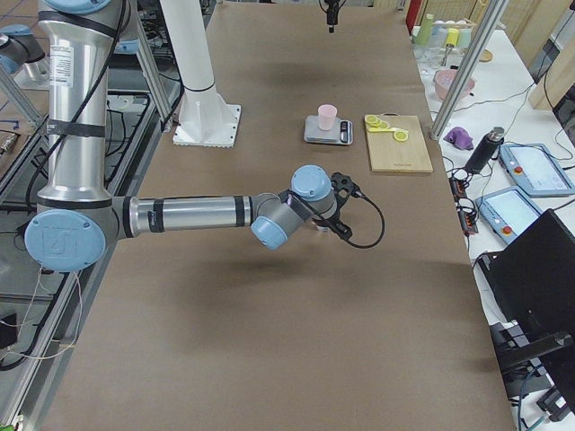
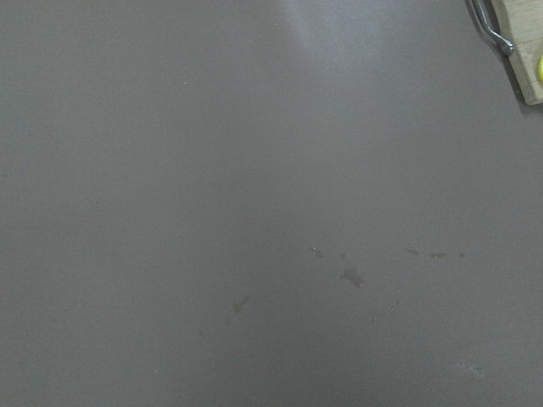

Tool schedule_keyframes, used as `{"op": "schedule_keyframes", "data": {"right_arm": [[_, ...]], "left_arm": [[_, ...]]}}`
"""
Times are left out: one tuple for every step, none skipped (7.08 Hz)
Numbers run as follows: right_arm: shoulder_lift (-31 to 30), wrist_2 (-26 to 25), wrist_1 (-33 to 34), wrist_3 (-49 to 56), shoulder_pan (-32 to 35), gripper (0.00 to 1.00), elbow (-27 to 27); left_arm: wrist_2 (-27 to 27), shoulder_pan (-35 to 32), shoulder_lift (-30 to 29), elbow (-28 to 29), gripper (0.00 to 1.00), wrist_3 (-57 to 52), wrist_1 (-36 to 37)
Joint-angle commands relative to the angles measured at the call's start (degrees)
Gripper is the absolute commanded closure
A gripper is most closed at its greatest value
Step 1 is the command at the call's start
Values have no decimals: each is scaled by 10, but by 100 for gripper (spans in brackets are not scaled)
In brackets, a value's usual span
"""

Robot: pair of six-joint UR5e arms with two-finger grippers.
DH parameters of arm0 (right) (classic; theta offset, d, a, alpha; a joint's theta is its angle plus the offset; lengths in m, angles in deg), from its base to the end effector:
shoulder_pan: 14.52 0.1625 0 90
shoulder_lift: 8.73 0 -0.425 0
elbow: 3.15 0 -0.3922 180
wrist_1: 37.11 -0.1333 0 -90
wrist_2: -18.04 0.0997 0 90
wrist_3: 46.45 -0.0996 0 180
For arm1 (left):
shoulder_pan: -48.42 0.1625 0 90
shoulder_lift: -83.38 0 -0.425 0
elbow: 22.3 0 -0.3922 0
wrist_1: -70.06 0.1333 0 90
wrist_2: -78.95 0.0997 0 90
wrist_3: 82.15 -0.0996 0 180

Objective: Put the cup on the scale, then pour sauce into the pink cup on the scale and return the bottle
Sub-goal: 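Reach the right gripper to the glass sauce bottle and grasp it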

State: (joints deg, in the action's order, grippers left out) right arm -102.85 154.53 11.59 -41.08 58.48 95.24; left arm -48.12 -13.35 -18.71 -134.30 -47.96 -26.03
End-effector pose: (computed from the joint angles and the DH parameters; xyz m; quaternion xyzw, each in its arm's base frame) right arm -0.0817 -0.4762 0.5340 0.3171 -0.3980 -0.3143 0.8014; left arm 0.1915 -0.5115 0.3546 0.1238 0.4241 0.0628 0.8949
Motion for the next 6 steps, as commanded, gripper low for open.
{"op": "schedule_keyframes", "data": {"right_arm": [[-12, 7, 0, -4, -15, 41, 4], [-16, 16, 0, -14, -15, 43, 5], [-26, 18, -1, -34, -28, 40, 8], [-55, 17, -63, -40, -29, 29, 3], [-62, 19, -139, -94, -29, 1, -12], [-63, 17, -221, -188, -30, 0, -22]], "left_arm": [[1, 0, -1, 0, 3, 3, 0], [1, 0, -3, 0, 3, 5, 1], [1, 0, -4, 0, 3, 7, 1], [1, 0, -5, 0, 3, 8, 1], [1, 0, -6, 0, 3, 8, 2], [1, 0, -7, 2, 3, 8, 2]]}}
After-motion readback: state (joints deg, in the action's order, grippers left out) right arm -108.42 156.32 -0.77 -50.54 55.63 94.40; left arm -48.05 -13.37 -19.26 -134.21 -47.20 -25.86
